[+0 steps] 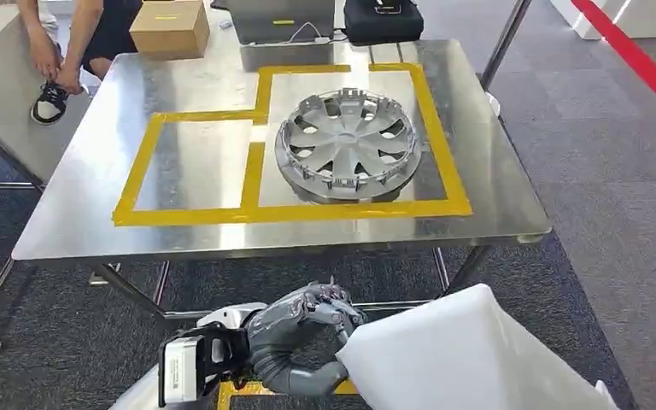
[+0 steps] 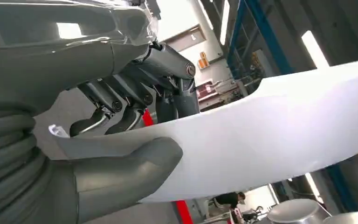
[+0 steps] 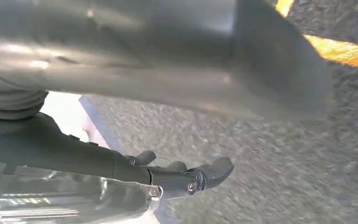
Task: Take the parts from the cabinet and place them on the table.
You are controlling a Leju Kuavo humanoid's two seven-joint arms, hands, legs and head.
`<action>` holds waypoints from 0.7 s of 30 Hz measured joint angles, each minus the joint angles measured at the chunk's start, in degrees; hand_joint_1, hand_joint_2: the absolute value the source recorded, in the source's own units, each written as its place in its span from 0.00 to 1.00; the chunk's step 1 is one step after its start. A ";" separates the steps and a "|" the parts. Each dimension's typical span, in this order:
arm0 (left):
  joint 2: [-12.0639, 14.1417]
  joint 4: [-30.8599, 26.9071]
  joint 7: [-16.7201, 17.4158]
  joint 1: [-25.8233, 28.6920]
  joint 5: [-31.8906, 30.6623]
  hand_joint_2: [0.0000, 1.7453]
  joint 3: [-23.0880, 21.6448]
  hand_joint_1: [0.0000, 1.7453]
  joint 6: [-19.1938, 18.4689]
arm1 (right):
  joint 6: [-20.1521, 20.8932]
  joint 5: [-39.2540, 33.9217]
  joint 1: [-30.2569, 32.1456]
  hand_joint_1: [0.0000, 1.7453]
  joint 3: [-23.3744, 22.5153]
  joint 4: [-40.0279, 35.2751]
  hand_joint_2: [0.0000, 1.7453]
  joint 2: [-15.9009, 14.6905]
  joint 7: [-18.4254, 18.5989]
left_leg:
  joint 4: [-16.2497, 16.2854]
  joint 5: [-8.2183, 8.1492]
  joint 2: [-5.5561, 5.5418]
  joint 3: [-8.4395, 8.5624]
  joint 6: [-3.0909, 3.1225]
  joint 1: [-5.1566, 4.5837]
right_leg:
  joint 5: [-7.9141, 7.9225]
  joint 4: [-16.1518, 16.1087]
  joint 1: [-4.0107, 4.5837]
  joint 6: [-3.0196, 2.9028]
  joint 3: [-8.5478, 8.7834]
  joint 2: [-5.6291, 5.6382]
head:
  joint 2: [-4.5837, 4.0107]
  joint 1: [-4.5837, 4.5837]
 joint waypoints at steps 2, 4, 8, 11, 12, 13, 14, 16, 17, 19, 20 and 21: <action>0.46 -0.04 -0.02 0.56 -0.35 1.00 0.35 1.00 -0.09 | 0.05 0.00 -0.10 0.00 0.33 0.00 0.00 0.04 0.31 | 3.24 -4.27 0.04 -4.62 -0.47 0.32 | -1.31 -0.05 -0.18 0.12 1.43 -0.01 | 0.00 -0.02; 0.83 -0.09 -0.11 0.92 -0.70 1.00 0.59 1.00 -0.24 | 0.05 -0.04 -0.12 0.00 0.46 0.00 0.00 0.09 0.35 | -0.19 -3.15 0.07 -5.70 -0.55 0.59 | -2.74 -0.05 -0.32 0.31 3.33 0.00 | 0.00 0.02; 1.51 -0.13 -0.57 1.35 -1.05 1.00 0.83 1.00 -0.33 | 0.00 -0.11 -0.34 0.00 0.53 0.00 0.00 0.46 0.28 | -12.64 9.00 0.77 -3.73 0.33 0.27 | -5.42 -0.42 -0.12 1.45 5.92 0.25 | 0.00 -0.20; 1.73 -0.46 -0.92 1.69 -1.55 1.00 1.01 1.00 -0.37 | -0.04 -0.11 -0.39 0.00 0.57 0.02 0.00 0.48 0.22 | -13.20 8.53 0.29 -2.44 1.55 0.21 | -5.07 -0.95 -0.18 2.60 7.51 0.08 | 0.00 -0.15; 1.68 -0.59 -0.96 1.83 -1.62 1.00 1.05 1.00 -0.37 | -0.04 -0.11 -0.47 0.00 0.57 0.02 0.00 0.48 0.22 | -13.64 8.36 0.18 -1.13 1.94 0.54 | -4.79 0.18 -0.27 2.94 6.95 0.02 | 0.00 -0.13; 1.73 -0.59 -1.01 1.86 -1.66 1.00 1.12 1.00 -0.37 | -0.06 -0.11 -0.61 0.00 0.59 0.02 0.00 0.57 0.20 | -13.93 7.76 0.34 -0.06 2.43 0.53 | -4.05 3.99 -0.33 2.76 5.51 -0.06 | 0.00 0.00; 1.73 -0.59 -1.07 1.83 -1.64 1.00 1.12 1.00 -0.37 | -0.04 -0.13 -0.75 0.00 0.59 0.02 0.00 0.61 0.18 | -13.96 7.27 0.35 0.46 2.74 0.52 | -4.12 8.26 -0.22 2.75 2.86 -0.04 | 0.00 0.06; 1.79 -0.59 -1.05 2.06 -1.75 1.00 1.09 1.00 -0.37 | -0.06 -0.13 -0.74 0.00 0.59 0.02 0.00 0.63 0.13 | -13.96 6.08 0.19 1.49 3.10 0.36 | -7.92 15.12 -0.04 3.02 -2.74 -0.04 | 0.00 0.17; 1.79 -0.57 -1.07 2.16 -1.75 1.00 1.09 1.00 -0.37 | -0.04 -0.13 -0.52 0.00 0.59 0.02 0.00 0.66 0.13 | -13.96 5.43 -0.03 2.20 3.17 0.26 | -10.37 16.70 0.02 3.05 -4.78 -0.05 | 0.00 0.15; 1.79 -0.44 -1.12 2.18 -2.12 1.00 1.07 1.00 -0.50 | -0.04 -0.26 -0.36 0.00 0.59 0.02 0.00 0.72 0.13 | -13.96 4.03 -0.29 3.98 3.16 0.06 | -10.90 13.84 0.12 2.89 -6.04 -0.05 | 0.00 0.17; 1.79 -0.37 -1.20 2.18 -2.21 1.00 1.05 1.00 -0.52 | -0.04 -0.42 -0.35 0.00 0.59 0.02 0.00 0.74 0.13 | -13.96 3.25 -0.29 5.06 3.09 -0.02 | -8.61 9.92 0.22 2.56 -5.42 -0.05 | 0.00 0.17; 1.77 -0.37 -1.29 2.18 -2.25 1.00 1.01 1.00 -0.59 | -0.04 -0.61 -0.21 0.00 0.59 0.02 0.00 0.74 0.13 | -13.96 2.45 -0.28 6.08 2.98 -0.08 | -4.82 5.45 0.34 2.20 -4.49 -0.06 | 0.00 0.19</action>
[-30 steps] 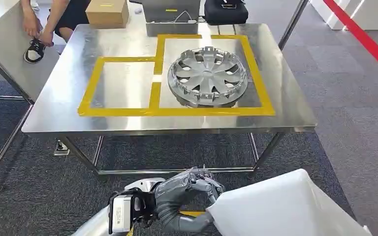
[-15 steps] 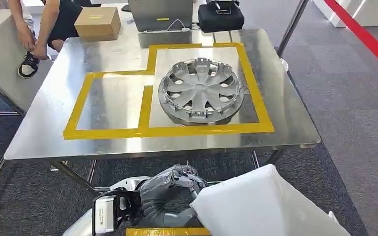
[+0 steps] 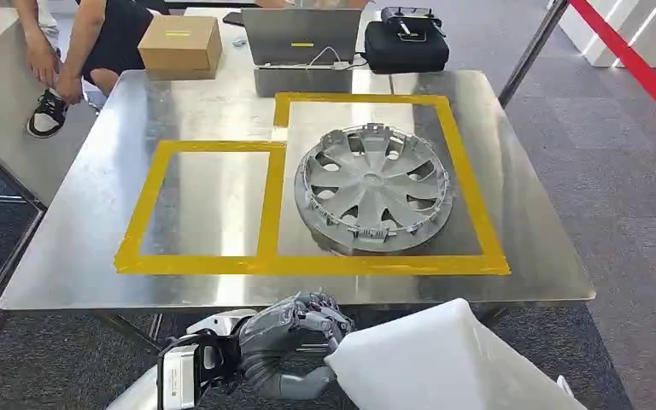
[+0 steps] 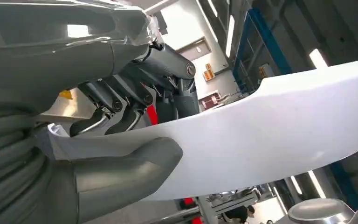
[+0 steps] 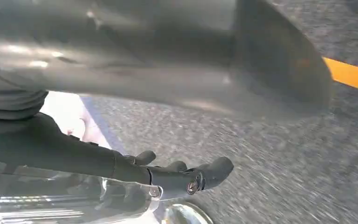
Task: Take the parts from the cabinet and place them on the table.
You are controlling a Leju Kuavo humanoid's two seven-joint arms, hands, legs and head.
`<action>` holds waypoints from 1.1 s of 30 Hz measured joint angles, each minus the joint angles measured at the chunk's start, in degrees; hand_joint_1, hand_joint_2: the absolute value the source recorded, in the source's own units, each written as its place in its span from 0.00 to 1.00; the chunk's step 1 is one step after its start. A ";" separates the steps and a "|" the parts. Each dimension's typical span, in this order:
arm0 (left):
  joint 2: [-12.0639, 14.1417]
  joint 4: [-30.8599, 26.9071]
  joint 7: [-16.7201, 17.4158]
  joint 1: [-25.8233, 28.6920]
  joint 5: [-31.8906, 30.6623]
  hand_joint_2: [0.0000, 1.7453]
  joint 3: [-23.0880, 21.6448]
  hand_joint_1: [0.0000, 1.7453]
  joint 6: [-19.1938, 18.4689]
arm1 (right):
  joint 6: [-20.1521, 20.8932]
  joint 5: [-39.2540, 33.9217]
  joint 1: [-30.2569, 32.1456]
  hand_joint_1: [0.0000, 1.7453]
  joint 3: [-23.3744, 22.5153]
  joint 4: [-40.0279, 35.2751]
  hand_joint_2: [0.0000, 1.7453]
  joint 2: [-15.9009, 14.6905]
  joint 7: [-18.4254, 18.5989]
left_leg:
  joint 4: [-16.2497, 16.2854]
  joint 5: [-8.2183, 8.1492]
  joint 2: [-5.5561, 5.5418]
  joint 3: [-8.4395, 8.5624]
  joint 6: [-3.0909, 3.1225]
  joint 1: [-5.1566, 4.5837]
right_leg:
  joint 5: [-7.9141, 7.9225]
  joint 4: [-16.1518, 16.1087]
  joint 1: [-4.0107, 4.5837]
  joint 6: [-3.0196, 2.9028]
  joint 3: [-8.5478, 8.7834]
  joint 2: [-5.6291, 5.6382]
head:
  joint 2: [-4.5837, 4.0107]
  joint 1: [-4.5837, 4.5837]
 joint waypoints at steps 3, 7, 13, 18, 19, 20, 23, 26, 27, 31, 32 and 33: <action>0.02 0.48 -0.11 0.03 -0.28 1.00 -0.31 1.00 0.07 | -0.11 -0.35 0.53 0.00 -0.02 0.09 0.00 0.09 -0.04 | -0.02 -1.86 -0.30 1.10 -1.13 -0.26 | 6.30 -3.63 0.60 -0.88 1.01 -0.19 | 0.00 -0.30; -0.11 0.33 0.09 -0.74 -0.41 1.00 -0.72 1.00 0.98 | -0.20 -0.04 0.34 0.00 -0.02 0.11 0.00 0.09 -0.50 | 5.33 0.48 0.06 -1.29 -2.35 -0.29 | 5.81 -4.95 -0.02 -2.18 3.23 0.04 | 0.00 -0.22; 0.39 0.37 0.50 -0.97 0.09 1.00 -0.79 1.00 2.16 | -0.02 0.24 0.07 0.00 0.00 0.11 0.00 0.28 -0.50 | 14.77 -5.10 0.37 -12.73 -3.58 0.48 | 3.12 -5.38 -0.27 -2.44 6.70 0.20 | 0.00 -0.61; 0.59 0.33 0.92 -1.04 -0.93 1.00 -0.66 1.00 3.90 | 0.00 0.28 -0.15 0.00 0.00 0.11 0.00 0.66 -0.68 | 0.95 5.93 0.27 -9.07 -2.39 0.05 | 0.74 -5.41 0.04 -1.21 8.89 0.63 | 0.00 -0.55; 0.61 0.26 1.40 -1.07 -2.30 1.00 -0.41 1.00 5.41 | 0.04 0.35 -0.16 0.00 0.00 0.13 0.00 0.72 -0.79 | 0.94 7.27 0.28 -8.73 -2.11 0.04 | 0.53 -5.51 0.00 -0.91 8.69 0.60 | 0.00 -0.50; 0.66 0.13 2.17 -1.24 -4.51 1.00 -0.02 1.00 7.59 | 0.04 0.44 -0.15 0.00 0.00 0.13 0.00 0.87 -0.90 | 0.99 7.13 0.26 -8.61 -1.98 -0.03 | 0.46 -6.02 -0.05 -0.65 9.03 0.62 | 0.00 -0.48; 0.79 -0.24 3.76 -1.98 -8.71 1.00 1.12 1.00 11.94 | 0.00 0.26 -0.14 0.00 0.00 0.15 0.00 1.01 -1.12 | 0.02 7.59 0.23 -7.99 -2.34 0.28 | 0.99 -6.48 0.08 -1.53 9.77 0.58 | 0.00 -0.46; 1.12 0.00 7.64 -2.87 -22.39 1.00 2.25 1.00 20.63 | -0.50 0.04 -0.22 0.00 0.00 0.15 0.00 1.03 -1.40 | 0.01 7.13 0.14 -7.98 -1.99 0.20 | 0.41 -7.88 0.07 -1.58 10.44 0.51 | 0.00 -0.41; 1.31 0.76 9.91 -3.45 -29.98 1.00 2.62 1.00 25.03 | -0.59 0.02 -0.23 0.00 0.00 0.15 0.00 1.05 -1.57 | 0.01 7.05 0.14 -7.96 -1.85 0.16 | 0.40 -7.95 0.06 -1.43 10.52 0.48 | 0.00 -0.46; 2.10 8.49 15.83 -7.42 -47.44 1.00 4.99 1.00 36.40 | -0.55 0.46 -0.44 0.00 0.00 0.15 0.00 1.16 -1.66 | 0.04 7.02 0.16 -7.95 -1.72 0.07 | 0.55 -8.05 0.03 -1.00 10.49 0.49 | 0.00 -0.44; 2.34 11.41 16.78 -8.54 -50.00 1.00 5.74 1.00 38.85 | -0.55 0.42 -0.48 0.00 0.00 0.15 0.00 1.20 -1.62 | 0.05 7.04 0.17 -7.94 -1.69 0.07 | 0.59 -8.06 0.02 -0.71 10.48 0.49 | 0.00 -0.46; 2.58 14.53 17.50 -9.74 -51.99 1.00 6.71 1.00 40.84 | -0.55 0.39 -0.46 0.00 0.00 0.15 0.00 1.20 -1.62 | 0.05 7.07 0.18 -7.90 -1.67 0.08 | 0.63 -8.07 0.03 -0.64 10.49 0.49 | 0.00 -0.46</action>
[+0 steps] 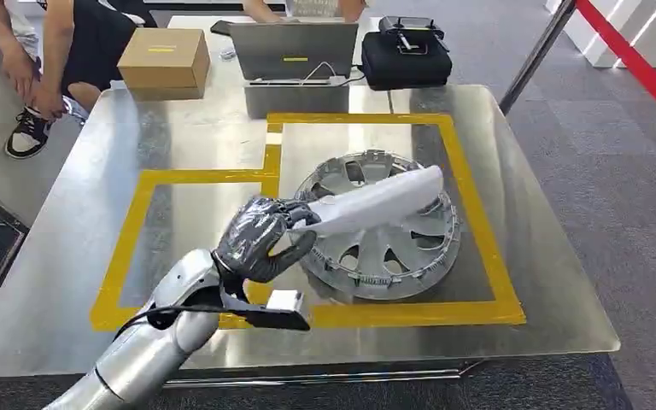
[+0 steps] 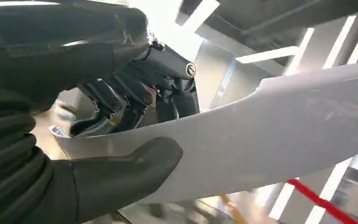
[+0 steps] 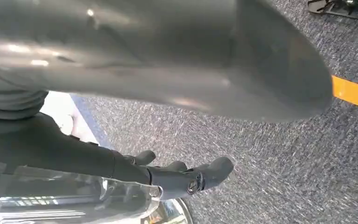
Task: Take the parts from the cabinet and place them on the table.
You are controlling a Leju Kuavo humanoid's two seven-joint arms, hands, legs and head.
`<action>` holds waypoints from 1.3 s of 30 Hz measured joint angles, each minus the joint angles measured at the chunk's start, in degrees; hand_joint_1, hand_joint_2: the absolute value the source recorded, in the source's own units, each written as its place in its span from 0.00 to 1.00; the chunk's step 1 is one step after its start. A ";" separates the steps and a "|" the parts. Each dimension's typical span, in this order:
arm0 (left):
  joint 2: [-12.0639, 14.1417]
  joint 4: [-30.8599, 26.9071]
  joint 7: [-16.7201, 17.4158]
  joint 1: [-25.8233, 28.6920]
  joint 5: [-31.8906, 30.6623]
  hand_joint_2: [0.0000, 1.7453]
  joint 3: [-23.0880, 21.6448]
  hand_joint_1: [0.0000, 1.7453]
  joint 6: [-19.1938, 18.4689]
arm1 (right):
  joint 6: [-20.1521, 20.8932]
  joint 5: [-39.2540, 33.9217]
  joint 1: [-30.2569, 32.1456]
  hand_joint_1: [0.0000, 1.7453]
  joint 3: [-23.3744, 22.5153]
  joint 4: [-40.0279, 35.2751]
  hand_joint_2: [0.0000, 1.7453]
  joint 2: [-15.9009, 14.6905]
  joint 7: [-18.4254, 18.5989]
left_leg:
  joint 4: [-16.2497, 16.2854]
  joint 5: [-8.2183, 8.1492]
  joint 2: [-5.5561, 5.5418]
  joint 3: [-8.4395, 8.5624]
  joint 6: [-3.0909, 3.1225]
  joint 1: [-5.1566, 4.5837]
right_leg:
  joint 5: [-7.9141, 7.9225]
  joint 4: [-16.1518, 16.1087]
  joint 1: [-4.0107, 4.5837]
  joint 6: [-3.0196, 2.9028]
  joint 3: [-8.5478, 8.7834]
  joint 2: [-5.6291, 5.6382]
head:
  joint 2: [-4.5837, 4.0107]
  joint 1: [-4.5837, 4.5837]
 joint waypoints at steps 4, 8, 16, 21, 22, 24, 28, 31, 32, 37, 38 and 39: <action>0.70 8.76 0.11 -2.37 -1.45 1.00 2.86 1.00 3.09 | 0.00 -0.20 0.38 0.00 0.00 0.00 0.00 0.00 0.00 | -0.05 0.03 0.07 0.29 0.02 0.08 | 0.03 0.00 0.08 0.06 0.21 0.01 | 0.00 -0.02; 0.92 15.07 8.82 -3.88 -12.83 1.00 4.87 1.00 8.33 | -0.68 -1.14 0.94 0.00 -0.13 0.00 0.00 -0.02 0.11 | -0.21 0.03 0.09 0.38 0.01 0.10 | 0.01 0.01 0.13 0.07 0.25 0.01 | 0.00 0.00; 3.70 27.80 17.27 -3.72 -28.61 1.00 19.13 1.00 14.88 | -0.94 -0.72 2.03 0.00 -0.31 0.00 0.00 -0.07 0.22 | -0.40 -0.02 0.14 0.52 -0.07 0.17 | -0.15 0.01 0.20 -0.11 0.27 0.08 | 0.00 0.00; 4.64 33.95 20.07 -1.78 -33.19 1.00 26.71 1.00 16.47 | -1.25 -0.22 1.89 0.00 -0.33 0.00 0.00 -0.04 -0.04 | -0.42 -0.06 0.13 0.52 -0.14 0.17 | -0.20 0.02 0.22 -0.11 0.31 0.07 | 0.00 0.00; 4.90 34.94 20.20 -1.35 -33.23 1.00 27.98 1.00 16.98 | -1.25 -0.02 1.89 0.00 -0.33 0.00 0.00 -0.04 -0.04 | -0.42 -0.07 0.14 0.52 -0.14 0.16 | -0.20 0.02 0.22 -0.11 0.31 0.08 | 0.00 -0.02; 5.53 36.50 20.35 -0.42 -33.41 1.00 29.76 1.00 17.91 | -1.25 0.20 1.91 0.00 -0.33 0.00 0.00 -0.04 -0.04 | -0.42 -0.07 0.15 0.52 -0.15 0.17 | -0.21 0.02 0.21 -0.11 0.28 0.08 | 0.00 0.00; 6.38 38.78 20.70 1.60 -33.52 1.00 31.08 1.00 20.23 | -1.25 0.35 1.61 0.00 -0.31 0.00 0.00 -0.04 -0.04 | -0.42 -0.08 0.07 0.53 -0.16 0.16 | -0.26 0.01 0.21 -0.14 0.33 0.03 | 0.00 0.00; 6.58 39.66 21.42 2.60 -33.67 1.00 30.95 1.00 22.09 | -1.11 0.42 1.30 0.00 -0.31 0.00 0.00 0.02 0.33 | -0.43 -0.13 0.08 0.72 -0.23 0.15 | -0.27 0.01 0.21 -0.14 0.52 0.05 | 0.00 0.00; 6.69 39.85 21.53 2.96 -33.67 1.00 30.92 1.00 22.83 | -1.09 0.57 1.25 0.00 -0.31 0.00 0.00 0.07 0.37 | -0.43 -0.18 0.08 0.82 -0.30 0.15 | -0.28 0.00 0.21 -0.14 0.59 0.06 | 0.00 -0.02; 7.39 37.91 21.16 5.99 -33.67 1.00 30.90 0.00 26.55 | -0.90 1.25 0.77 0.00 -0.26 0.00 0.00 0.24 0.94 | -0.44 -0.24 0.10 1.10 -0.38 0.16 | -0.36 0.00 0.21 -0.17 0.84 0.07 | 0.00 0.00; 7.61 36.65 20.68 7.08 -33.67 1.00 30.90 0.00 26.64 | -0.90 1.25 0.70 0.00 -0.26 0.00 0.00 0.24 1.03 | -0.43 -0.24 0.11 1.10 -0.38 0.17 | -0.37 0.00 0.21 -0.19 0.84 0.06 | 0.00 -0.02; 7.72 35.49 19.87 8.15 -33.67 1.00 30.90 0.00 26.66 | -0.90 1.27 0.61 0.00 -0.26 0.00 0.00 0.24 1.12 | -0.43 -0.24 0.10 1.10 -0.38 0.18 | -0.38 0.00 0.22 -0.20 0.84 0.06 | 0.00 -0.02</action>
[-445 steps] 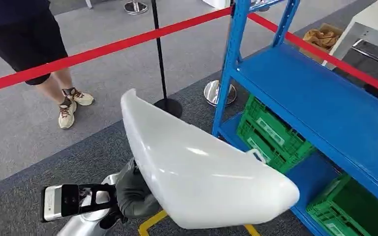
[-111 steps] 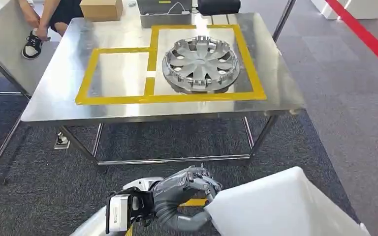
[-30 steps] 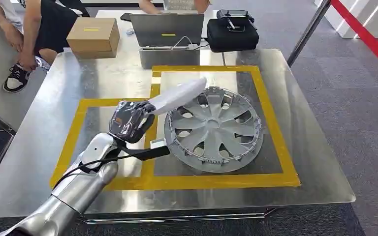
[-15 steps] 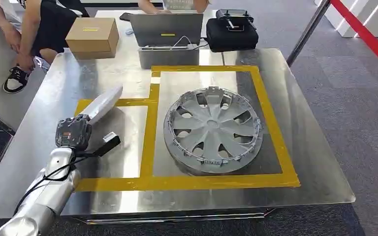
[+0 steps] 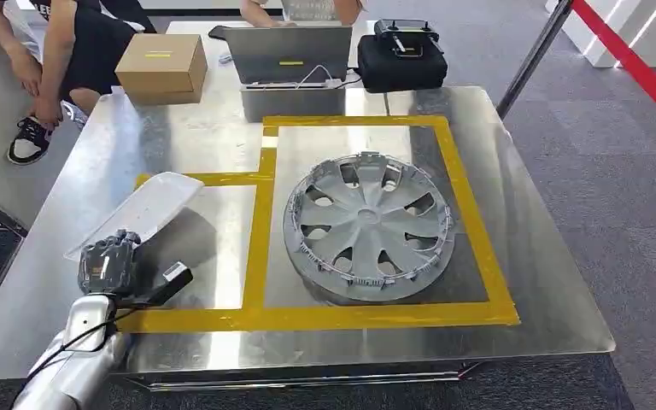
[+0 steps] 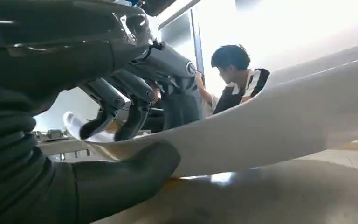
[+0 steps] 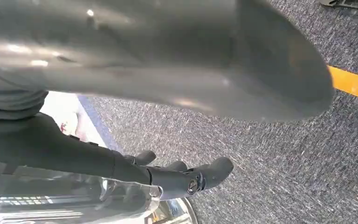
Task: Take the parts from the cabinet and place them on the table.
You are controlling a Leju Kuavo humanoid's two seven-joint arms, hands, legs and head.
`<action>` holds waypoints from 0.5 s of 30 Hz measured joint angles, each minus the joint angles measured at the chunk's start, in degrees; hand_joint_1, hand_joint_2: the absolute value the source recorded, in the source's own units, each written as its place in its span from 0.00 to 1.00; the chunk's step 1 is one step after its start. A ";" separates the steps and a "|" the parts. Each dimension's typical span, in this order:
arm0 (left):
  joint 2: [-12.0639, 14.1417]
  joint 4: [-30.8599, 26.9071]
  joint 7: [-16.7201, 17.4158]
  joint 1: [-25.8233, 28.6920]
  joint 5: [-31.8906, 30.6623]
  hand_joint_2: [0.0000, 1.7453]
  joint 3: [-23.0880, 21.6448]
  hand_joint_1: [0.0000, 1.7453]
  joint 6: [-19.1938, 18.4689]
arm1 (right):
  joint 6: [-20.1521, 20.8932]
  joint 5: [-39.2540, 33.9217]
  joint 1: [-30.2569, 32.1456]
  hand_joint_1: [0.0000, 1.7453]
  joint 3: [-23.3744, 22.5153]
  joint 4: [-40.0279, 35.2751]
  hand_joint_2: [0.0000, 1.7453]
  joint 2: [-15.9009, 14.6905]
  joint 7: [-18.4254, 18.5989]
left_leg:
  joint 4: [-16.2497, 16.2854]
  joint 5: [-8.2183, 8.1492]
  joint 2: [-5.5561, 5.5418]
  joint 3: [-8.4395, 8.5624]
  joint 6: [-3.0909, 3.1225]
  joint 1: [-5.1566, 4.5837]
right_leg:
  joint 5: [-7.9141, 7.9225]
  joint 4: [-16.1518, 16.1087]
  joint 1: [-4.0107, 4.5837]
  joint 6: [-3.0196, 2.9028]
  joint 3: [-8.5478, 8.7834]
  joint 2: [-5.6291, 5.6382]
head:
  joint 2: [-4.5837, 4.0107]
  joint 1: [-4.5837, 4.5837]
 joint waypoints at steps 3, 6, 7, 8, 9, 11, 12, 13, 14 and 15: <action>0.09 -5.84 -4.26 3.37 0.00 1.00 0.31 0.00 0.02 | -0.02 0.00 -0.32 0.00 0.02 0.00 0.00 0.00 0.20 | 0.00 0.00 -0.04 -0.01 0.00 0.01 | -0.05 0.00 0.00 0.01 0.02 -0.02 | 0.00 0.02; -0.18 -12.66 -8.09 6.11 0.61 1.00 1.64 0.00 0.07 | -0.11 0.00 -0.69 0.00 0.11 0.00 0.00 0.02 0.20 | 0.00 -0.01 0.00 -0.01 -0.01 0.00 | -0.05 0.00 0.00 0.01 0.02 -0.01 | 0.00 0.02; -0.39 -14.93 -9.43 6.91 1.02 0.00 2.38 0.00 0.07 | -0.09 0.00 -0.79 0.00 0.20 0.00 0.00 0.04 0.20 | 0.00 -0.01 0.00 -0.01 -0.01 0.00 | -0.05 0.00 0.00 0.01 0.01 -0.01 | 0.00 0.00; -0.64 -16.88 -10.51 7.66 1.27 0.00 3.13 0.00 0.09 | -0.11 0.00 -0.93 0.00 0.24 0.00 0.00 0.04 0.24 | 0.00 -0.01 -0.01 -0.01 -0.01 0.00 | -0.05 0.00 0.00 0.01 0.01 -0.01 | 0.00 0.02; -0.96 -18.60 -11.79 8.24 1.97 0.00 3.96 0.00 0.11 | -0.09 0.00 -1.10 0.00 0.26 0.00 0.00 0.09 0.37 | 0.00 -0.01 -0.02 -0.01 -0.01 0.00 | -0.05 -0.01 0.00 0.01 0.02 -0.01 | 0.00 0.02; -1.94 -21.23 -17.52 9.26 5.54 0.00 6.05 0.00 0.11 | -0.07 0.00 -1.48 0.00 0.46 0.00 0.00 0.17 0.63 | 0.00 -0.01 -0.02 -0.01 -0.01 0.00 | -0.05 -0.01 0.00 0.01 0.02 -0.01 | 0.00 0.00; -2.90 -22.29 -22.19 9.56 9.00 0.00 7.86 0.00 0.11 | -0.04 0.00 -1.62 0.00 0.63 0.00 0.00 0.17 0.66 | 0.00 -0.01 -0.04 -0.01 -0.01 0.00 | -0.05 -0.01 0.00 0.01 0.02 -0.02 | 0.00 0.00; -4.10 -22.35 -27.03 9.49 13.68 0.00 9.65 0.00 0.11 | -0.04 0.00 -1.75 0.00 0.77 0.00 0.00 0.17 0.66 | 0.00 -0.01 -0.06 -0.01 -0.01 0.00 | -0.05 -0.01 0.00 0.01 0.04 -0.04 | 0.00 0.04; -5.08 -21.89 -31.97 9.43 20.59 0.00 11.81 0.00 0.11 | -0.02 0.00 -1.95 0.00 0.92 0.00 0.00 0.22 0.66 | 0.00 -0.01 -0.03 0.00 -0.01 0.00 | -0.05 -0.01 0.01 0.01 0.04 -0.02 | 0.00 0.00; -5.90 -21.31 -35.06 9.40 26.22 0.00 13.65 0.00 0.02 | 0.00 0.00 -2.05 0.00 1.11 0.00 0.00 0.24 0.66 | 0.00 -0.01 -0.01 0.01 -0.01 0.00 | -0.04 -0.01 0.01 0.01 0.02 0.01 | 0.00 0.02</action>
